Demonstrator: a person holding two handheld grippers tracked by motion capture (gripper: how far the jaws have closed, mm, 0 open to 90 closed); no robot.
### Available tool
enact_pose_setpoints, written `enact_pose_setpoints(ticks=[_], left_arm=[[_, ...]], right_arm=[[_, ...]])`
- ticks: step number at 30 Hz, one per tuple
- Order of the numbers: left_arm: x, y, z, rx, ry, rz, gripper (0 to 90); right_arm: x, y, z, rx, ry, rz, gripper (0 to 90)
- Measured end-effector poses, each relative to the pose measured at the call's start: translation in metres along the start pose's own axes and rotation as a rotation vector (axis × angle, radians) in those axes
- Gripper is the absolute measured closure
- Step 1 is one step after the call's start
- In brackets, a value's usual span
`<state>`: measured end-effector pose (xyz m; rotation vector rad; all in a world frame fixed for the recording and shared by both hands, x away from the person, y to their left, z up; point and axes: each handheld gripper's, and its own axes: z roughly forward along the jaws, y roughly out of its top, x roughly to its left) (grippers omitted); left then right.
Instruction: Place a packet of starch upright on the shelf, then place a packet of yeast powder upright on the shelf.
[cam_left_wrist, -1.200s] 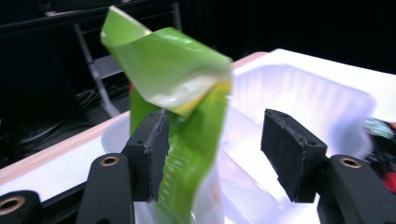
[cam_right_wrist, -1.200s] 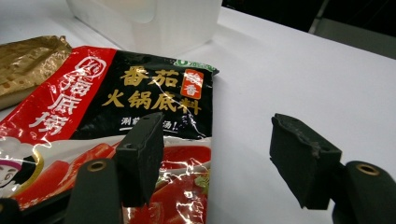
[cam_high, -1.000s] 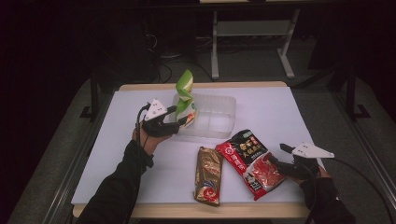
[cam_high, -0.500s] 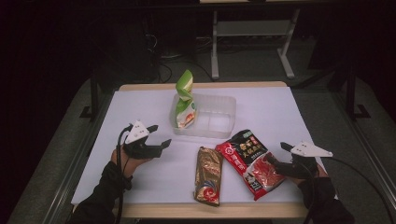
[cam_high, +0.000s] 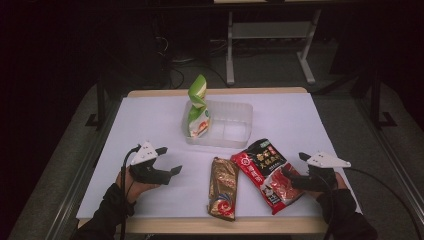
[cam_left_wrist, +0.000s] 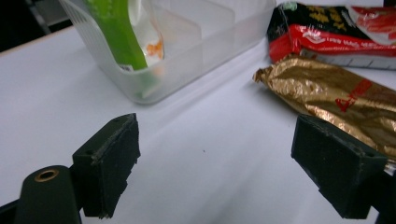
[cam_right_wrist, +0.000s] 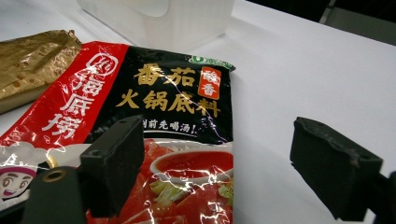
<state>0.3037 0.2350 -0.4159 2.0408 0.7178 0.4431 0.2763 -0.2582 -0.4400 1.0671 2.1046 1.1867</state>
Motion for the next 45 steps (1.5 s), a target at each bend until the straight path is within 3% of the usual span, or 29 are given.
enact_pose_setpoints(ticks=[1, 2, 4, 5, 6, 9, 12, 15, 16, 19, 20, 22, 24, 26, 28, 29, 30, 35, 39, 43, 45], left_arm=[[0.000, 0.000, 0.000, 0.000, 0.000, 0.000, 14.7], [-0.003, -0.001, 0.004, 0.057, 0.018, 0.009, 14.5], [-0.003, -0.002, 0.005, 0.074, 0.020, 0.014, 14.5], [-0.004, -0.004, 0.008, 0.105, -0.025, 0.015, 15.0], [-0.005, -0.005, 0.009, 0.111, -0.032, 0.018, 15.8], [-0.008, -0.002, 0.010, 0.102, -0.082, 0.015, 17.0], [-0.009, -0.002, 0.014, 0.091, -0.127, -0.025, 17.8], [-0.009, 0.000, 0.017, 0.097, -0.128, -0.027, 19.8], [-0.009, 0.001, 0.020, 0.098, -0.159, -0.047, 19.9], [-0.009, 0.004, 0.023, 0.095, -0.175, -0.060, 20.7], [-0.009, 0.008, 0.029, 0.094, -0.219, -0.091, 20.9], [-0.011, 0.010, 0.032, 0.094, -0.228, -0.096, 20.8], [-0.014, 0.016, 0.043, 0.112, -0.286, -0.113, 21.0], [-0.016, 0.022, 0.050, 0.107, -0.291, -0.113, 20.7], [-0.015, 0.026, 0.057, 0.095, -0.337, -0.141, 20.6], [-0.015, 0.026, 0.057, 0.095, -0.337, -0.141, 20.5], [-0.015, 0.028, 0.067, 0.097, -0.366, -0.170, 20.5], [-0.019, 0.035, 0.087, 0.119, -0.386, -0.188, 19.6], [-0.028, 0.041, 0.108, 0.152, -0.378, -0.174, 17.5], [-0.031, 0.043, 0.118, 0.172, -0.379, -0.177, 16.8], [-0.034, 0.042, 0.127, 0.207, -0.379, -0.167, 16.7]], right_arm=[[0.000, 0.000, 0.001, 0.007, 0.003, 0.001, 22.1], [0.000, 0.000, 0.002, 0.013, 0.010, 0.003, 22.6], [0.002, 0.001, 0.003, 0.019, 0.021, 0.000, 24.4], [0.002, 0.001, 0.003, 0.024, 0.022, -0.008, 25.6], [0.003, 0.002, 0.002, 0.028, 0.023, -0.009, 27.5], [0.004, 0.001, 0.001, 0.034, 0.039, -0.011, 30.0], [0.003, 0.002, -0.001, 0.020, 0.043, 0.004, 32.4], [0.004, 0.003, -0.001, 0.020, 0.046, -0.002, 33.9], [0.007, 0.004, -0.003, 0.017, 0.049, -0.007, 35.3], [0.011, 0.004, -0.006, 0.008, 0.062, -0.025, 38.8], [0.013, 0.004, -0.007, 0.011, 0.069, -0.030, 39.5], [0.015, 0.004, -0.009, 0.009, 0.073, -0.033, 41.1], [0.021, 0.007, -0.012, -0.001, 0.085, -0.042, 41.6], [0.023, 0.008, -0.013, -0.004, 0.091, -0.060, 41.5], [0.024, 0.008, -0.014, -0.003, 0.090, -0.061, 41.1], [0.024, 0.008, -0.014, -0.003, 0.090, -0.061, 41.1], [0.023, 0.007, -0.014, 0.002, 0.088, -0.053, 40.9], [0.023, 0.005, -0.013, 0.005, 0.089, -0.050, 40.5], [0.022, 0.004, -0.013, 0.008, 0.091, -0.053, 40.3], [0.021, 0.003, -0.013, 0.009, 0.089, -0.052, 40.3], [0.020, 0.003, -0.013, 0.011, 0.090, -0.051, 40.3]])
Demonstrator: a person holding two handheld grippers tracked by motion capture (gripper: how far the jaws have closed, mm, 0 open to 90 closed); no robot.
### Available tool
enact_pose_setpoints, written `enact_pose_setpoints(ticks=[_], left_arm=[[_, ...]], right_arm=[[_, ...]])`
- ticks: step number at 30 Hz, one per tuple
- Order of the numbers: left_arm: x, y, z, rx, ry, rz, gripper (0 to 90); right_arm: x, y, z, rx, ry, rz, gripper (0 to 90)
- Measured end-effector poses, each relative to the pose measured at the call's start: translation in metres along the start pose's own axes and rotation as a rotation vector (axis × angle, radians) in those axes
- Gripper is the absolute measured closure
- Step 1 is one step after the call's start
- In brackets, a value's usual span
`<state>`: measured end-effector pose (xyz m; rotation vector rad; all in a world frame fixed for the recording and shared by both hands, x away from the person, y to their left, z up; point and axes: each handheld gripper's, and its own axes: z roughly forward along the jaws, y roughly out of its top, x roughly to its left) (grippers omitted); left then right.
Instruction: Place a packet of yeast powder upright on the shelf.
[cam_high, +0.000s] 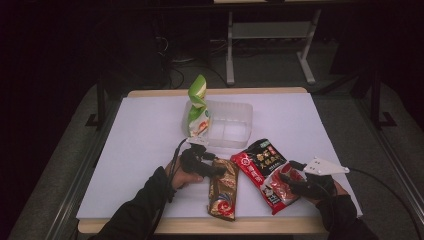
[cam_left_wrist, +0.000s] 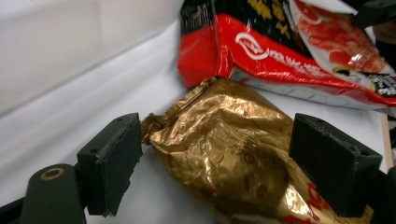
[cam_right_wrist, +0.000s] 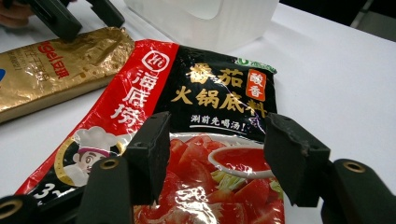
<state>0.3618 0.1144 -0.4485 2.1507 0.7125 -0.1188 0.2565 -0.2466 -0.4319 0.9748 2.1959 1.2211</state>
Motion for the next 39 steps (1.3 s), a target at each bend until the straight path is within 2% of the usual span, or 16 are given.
enact_pose_setpoints(ticks=[2, 6, 8, 9, 10, 12, 13, 19, 23, 27, 33, 35, 36, 39], left_arm=[[0.001, 0.000, 0.004, 0.015, 0.000, -0.016, 13.4], [0.002, 0.001, 0.005, 0.009, -0.003, -0.023, 13.4], [0.002, 0.002, 0.005, 0.009, 0.011, -0.028, 13.5], [0.002, 0.002, 0.004, 0.013, 0.034, -0.023, 13.4], [0.002, 0.002, 0.004, 0.013, 0.034, -0.023, 11.9], [0.008, 0.001, 0.001, -0.007, 0.075, -0.072, 11.8], [0.010, 0.001, 0.000, -0.019, 0.078, -0.088, 12.7], [0.006, 0.000, 0.002, -0.020, 0.058, -0.090, 13.5], [0.001, 0.000, 0.004, -0.011, 0.010, -0.086, 13.5], [-0.002, 0.000, 0.006, -0.012, 0.000, -0.096, 13.4], [-0.005, 0.000, 0.005, 0.010, -0.044, -0.105, 13.5], [-0.006, -0.001, 0.005, 0.016, -0.044, -0.092, 13.5], [-0.007, -0.001, 0.006, 0.012, -0.038, -0.108, 13.5], [-0.009, 0.000, 0.007, 0.014, -0.025, -0.109, 13.8]], right_arm=[[0.000, 0.000, 0.000, 0.001, 0.001, -0.001, 40.3], [0.000, -0.001, 0.001, 0.005, 0.004, -0.004, 40.3], [0.000, -0.001, 0.002, 0.009, 0.005, -0.004, 39.8], [0.000, -0.001, 0.002, 0.011, 0.005, -0.005, 39.8], [0.000, -0.001, 0.002, 0.012, 0.003, -0.007, 39.8], [0.000, -0.001, 0.001, 0.008, 0.002, -0.006, 39.8], [0.000, -0.001, 0.001, 0.007, 0.002, -0.006, 39.6], [-0.001, -0.002, 0.002, 0.010, 0.010, -0.006, 39.5], [0.000, -0.002, 0.002, 0.013, 0.014, -0.004, 39.5], [-0.001, -0.002, 0.002, 0.013, 0.017, -0.002, 39.5], [-0.001, -0.002, 0.001, 0.012, 0.023, -0.003, 38.9], [-0.001, -0.002, 0.001, 0.009, 0.022, -0.001, 38.9], [-0.001, -0.002, 0.001, 0.008, 0.022, 0.000, 38.9], [-0.001, -0.002, 0.001, 0.007, 0.025, -0.002, 38.8]])
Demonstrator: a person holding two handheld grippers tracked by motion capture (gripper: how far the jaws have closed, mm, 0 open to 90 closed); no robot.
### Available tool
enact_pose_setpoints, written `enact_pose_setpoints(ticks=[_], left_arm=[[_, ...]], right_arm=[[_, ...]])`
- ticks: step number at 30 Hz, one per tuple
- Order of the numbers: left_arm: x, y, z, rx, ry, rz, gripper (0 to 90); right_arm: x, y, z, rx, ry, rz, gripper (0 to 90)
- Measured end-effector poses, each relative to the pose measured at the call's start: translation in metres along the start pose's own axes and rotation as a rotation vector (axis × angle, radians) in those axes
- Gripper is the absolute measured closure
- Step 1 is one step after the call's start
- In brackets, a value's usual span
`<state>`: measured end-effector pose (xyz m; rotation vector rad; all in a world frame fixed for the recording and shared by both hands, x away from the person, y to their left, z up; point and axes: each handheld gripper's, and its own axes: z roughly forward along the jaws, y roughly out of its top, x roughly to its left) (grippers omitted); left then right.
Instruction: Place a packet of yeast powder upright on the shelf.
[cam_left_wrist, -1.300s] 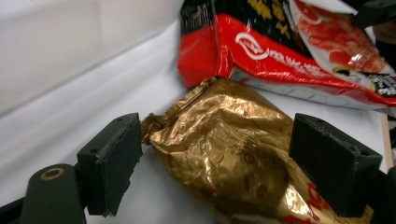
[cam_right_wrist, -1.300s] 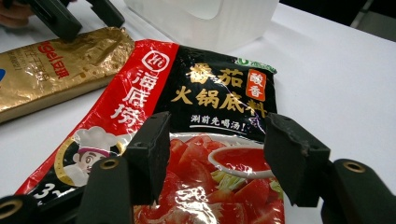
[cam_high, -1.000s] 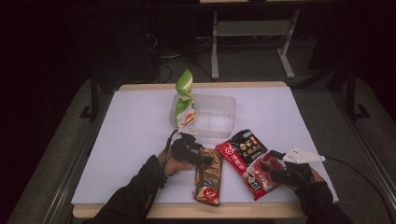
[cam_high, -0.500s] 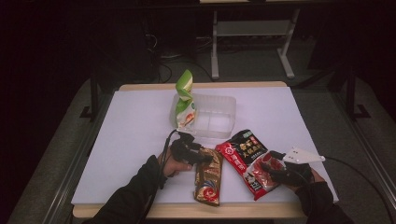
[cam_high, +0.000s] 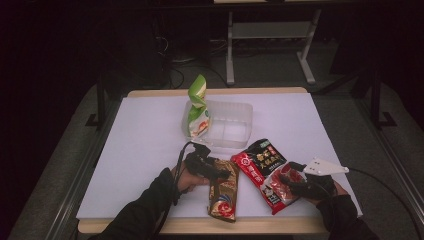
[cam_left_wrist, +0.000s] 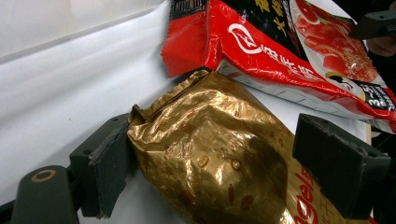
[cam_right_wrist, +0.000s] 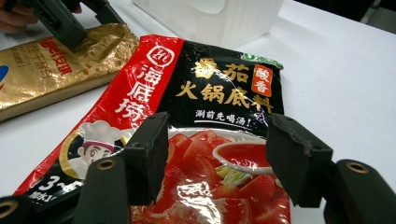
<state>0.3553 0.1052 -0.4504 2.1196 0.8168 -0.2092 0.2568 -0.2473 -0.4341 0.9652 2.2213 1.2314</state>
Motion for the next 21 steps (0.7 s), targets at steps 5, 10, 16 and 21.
enact_pose_setpoints(ticks=[5, 10, 16, 21], left_arm=[[-0.007, -0.005, 0.003, -0.029, 0.016, 0.047, 29.6], [-0.006, -0.006, 0.002, -0.067, 0.006, 0.064, 51.2], [-0.006, -0.007, -0.003, -0.110, 0.009, 0.087, 74.0], [-0.017, -0.006, -0.013, -0.155, 0.063, 0.175, 81.6]], right_arm=[[0.002, 0.001, 0.001, 0.004, 0.009, -0.007, 38.7], [0.001, 0.001, 0.000, 0.002, 0.004, -0.006, 38.5], [-0.001, 0.000, -0.001, 0.000, 0.000, -0.002, 38.1], [-0.001, 0.000, -0.002, -0.012, -0.007, -0.009, 37.3]])
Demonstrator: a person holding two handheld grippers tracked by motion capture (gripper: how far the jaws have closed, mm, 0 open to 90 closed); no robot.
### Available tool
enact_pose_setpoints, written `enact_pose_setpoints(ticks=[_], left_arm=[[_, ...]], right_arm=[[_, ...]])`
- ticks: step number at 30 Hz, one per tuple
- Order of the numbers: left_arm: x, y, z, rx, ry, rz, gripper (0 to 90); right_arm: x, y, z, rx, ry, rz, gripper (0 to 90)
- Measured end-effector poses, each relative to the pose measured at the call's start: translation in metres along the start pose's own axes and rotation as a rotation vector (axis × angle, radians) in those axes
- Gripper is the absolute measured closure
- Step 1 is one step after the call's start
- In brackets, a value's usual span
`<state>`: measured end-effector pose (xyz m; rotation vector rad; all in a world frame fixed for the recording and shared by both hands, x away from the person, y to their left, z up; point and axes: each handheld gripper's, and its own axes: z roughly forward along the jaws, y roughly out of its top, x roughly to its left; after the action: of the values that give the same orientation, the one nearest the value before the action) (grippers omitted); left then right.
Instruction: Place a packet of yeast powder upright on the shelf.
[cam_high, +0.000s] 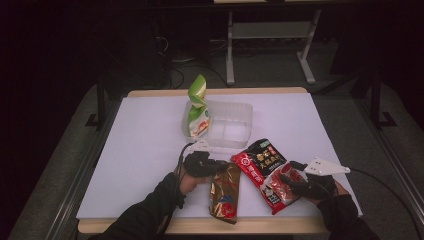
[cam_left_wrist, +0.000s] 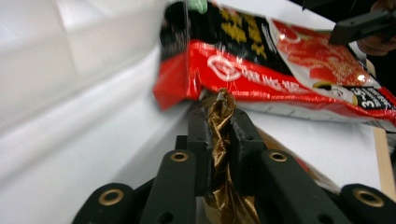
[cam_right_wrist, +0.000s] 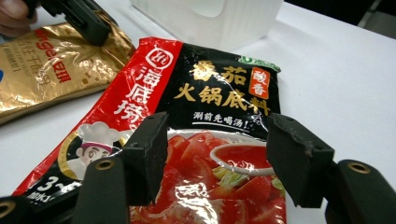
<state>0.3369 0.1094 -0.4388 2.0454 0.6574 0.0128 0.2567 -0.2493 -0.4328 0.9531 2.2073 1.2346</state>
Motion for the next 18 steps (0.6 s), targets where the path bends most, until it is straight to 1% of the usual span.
enact_pose_setpoints(ticks=[1, 2, 3, 4, 5, 6, 7, 8, 9, 10, 11, 12, 13, 14, 15, 16, 17, 18], left_arm=[[-0.003, 0.002, -0.006, -0.027, 0.020, 0.020, 82.4], [-0.004, 0.003, -0.010, -0.048, 0.023, 0.021, 83.0], [-0.005, 0.004, -0.015, -0.065, 0.037, 0.026, 83.5], [-0.006, 0.004, -0.020, -0.093, 0.050, 0.020, 83.7], [-0.006, 0.005, -0.026, -0.119, 0.051, 0.012, 83.9], [-0.006, 0.005, -0.026, -0.119, 0.051, 0.012, 84.1], [-0.006, 0.008, -0.038, -0.158, 0.067, 0.012, 84.2], [-0.006, 0.008, -0.045, -0.184, 0.076, 0.010, 84.4], [-0.006, 0.008, -0.045, -0.184, 0.076, 0.010, 84.5], [-0.008, 0.010, -0.058, -0.226, 0.112, 0.022, 84.7], [-0.008, 0.010, -0.058, -0.226, 0.112, 0.022, 84.9], [-0.008, 0.012, -0.071, -0.276, 0.126, 0.015, 85.2], [-0.008, 0.014, -0.077, -0.294, 0.127, 0.012, 85.3], [-0.008, 0.014, -0.077, -0.294, 0.127, 0.012, 85.3], [-0.010, 0.016, -0.088, -0.335, 0.139, 0.014, 85.5], [-0.011, 0.017, -0.092, -0.352, 0.144, 0.016, 85.6], [-0.011, 0.017, -0.092, -0.352, 0.144, 0.016, 85.7], [-0.012, 0.019, -0.098, -0.372, 0.154, 0.020, 85.8]], right_arm=[[0.000, 0.000, 0.000, -0.004, 0.000, -0.001, 36.9], [0.000, 0.000, 0.000, -0.007, -0.002, -0.002, 36.7], [0.000, 0.000, -0.001, -0.010, -0.006, -0.001, 36.7], [-0.001, 0.001, -0.001, -0.014, -0.009, -0.005, 36.6], [-0.001, 0.001, -0.001, -0.018, -0.011, -0.003, 36.5], [-0.001, 0.001, -0.002, -0.022, -0.013, 0.000, 36.4], [-0.002, 0.001, -0.002, -0.026, -0.016, 0.001, 36.3], [-0.003, 0.001, -0.002, -0.031, -0.017, 0.001, 36.3], [-0.003, 0.002, -0.002, -0.035, -0.017, 0.005, 36.1], [-0.003, 0.002, -0.002, -0.037, -0.018, 0.006, 35.8], [-0.003, 0.002, -0.002, -0.037, -0.018, 0.006, 35.8], [-0.005, 0.002, -0.001, -0.039, -0.015, 0.009, 35.6], [-0.005, 0.002, 0.000, -0.040, -0.016, 0.009, 35.6], [-0.005, 0.002, 0.000, -0.041, -0.019, 0.009, 35.4], [-0.005, 0.003, 0.000, -0.042, -0.019, 0.009, 35.4], [-0.005, 0.003, 0.001, -0.042, -0.020, 0.009, 35.4], [-0.005, 0.003, 0.001, -0.042, -0.020, 0.009, 35.4], [-0.006, 0.003, 0.002, -0.043, -0.022, 0.009, 35.4]])
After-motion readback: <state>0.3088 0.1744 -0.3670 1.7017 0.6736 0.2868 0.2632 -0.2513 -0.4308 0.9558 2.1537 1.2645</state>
